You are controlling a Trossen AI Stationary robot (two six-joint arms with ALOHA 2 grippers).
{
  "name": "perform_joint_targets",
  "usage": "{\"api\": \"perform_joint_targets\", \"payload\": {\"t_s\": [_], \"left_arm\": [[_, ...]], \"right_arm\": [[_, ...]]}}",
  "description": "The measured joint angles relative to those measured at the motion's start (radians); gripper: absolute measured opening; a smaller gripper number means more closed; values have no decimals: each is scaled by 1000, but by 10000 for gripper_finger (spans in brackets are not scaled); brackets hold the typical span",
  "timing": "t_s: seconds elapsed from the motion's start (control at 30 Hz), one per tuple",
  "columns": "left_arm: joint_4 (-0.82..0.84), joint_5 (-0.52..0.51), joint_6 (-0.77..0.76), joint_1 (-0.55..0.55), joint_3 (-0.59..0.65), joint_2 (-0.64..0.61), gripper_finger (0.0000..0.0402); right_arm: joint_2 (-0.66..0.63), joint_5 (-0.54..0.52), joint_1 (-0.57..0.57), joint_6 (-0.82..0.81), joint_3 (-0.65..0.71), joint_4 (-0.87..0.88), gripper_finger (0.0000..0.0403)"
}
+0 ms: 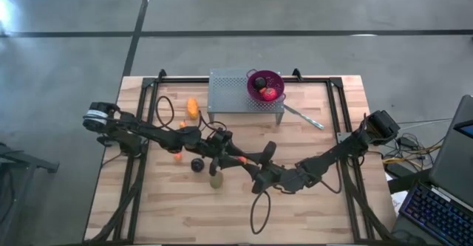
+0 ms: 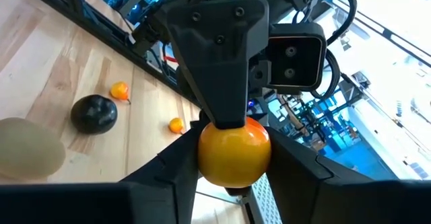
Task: Pick & Place Fruit
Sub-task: Put the pear into the purple strainer bowl on the shelf
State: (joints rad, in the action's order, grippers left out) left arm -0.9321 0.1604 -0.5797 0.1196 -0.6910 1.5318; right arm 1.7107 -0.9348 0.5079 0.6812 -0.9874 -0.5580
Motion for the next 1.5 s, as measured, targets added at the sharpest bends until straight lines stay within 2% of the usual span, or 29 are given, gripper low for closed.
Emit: {"api": "perform_joint_targets", "payload": {"t_s": [0.3, 0.63, 0.83, 1.1, 1.17, 1.3, 1.4, 1.5], "left_arm": [[1, -10, -5, 0, 1, 0, 266], [15, -6, -8, -3, 1, -19, 281], [156, -5, 44, -6, 13, -121, 280], [404, -7, 159, -6, 53, -305, 280], [488, -45, 205, -5, 64, -338, 280], [611, -192, 271, 2, 100, -364, 279], [606, -285, 275, 2, 153, -364, 280], [566, -321, 265, 2, 205, -349, 279]], "right_arm": [[0, 1, 0, 0, 0, -2, 152], [0, -7, 0, -1, 0, 5, 140], [0, -8, 0, -10, 0, 6, 155], [0, -41, 0, -19, 0, 28, 138], [0, -44, 0, -21, 0, 27, 142], [0, -62, 0, -31, 0, 28, 155], [-1, -64, -1, -33, 0, 27, 156], [-1, -66, -5, -40, 0, 28, 147]]}}
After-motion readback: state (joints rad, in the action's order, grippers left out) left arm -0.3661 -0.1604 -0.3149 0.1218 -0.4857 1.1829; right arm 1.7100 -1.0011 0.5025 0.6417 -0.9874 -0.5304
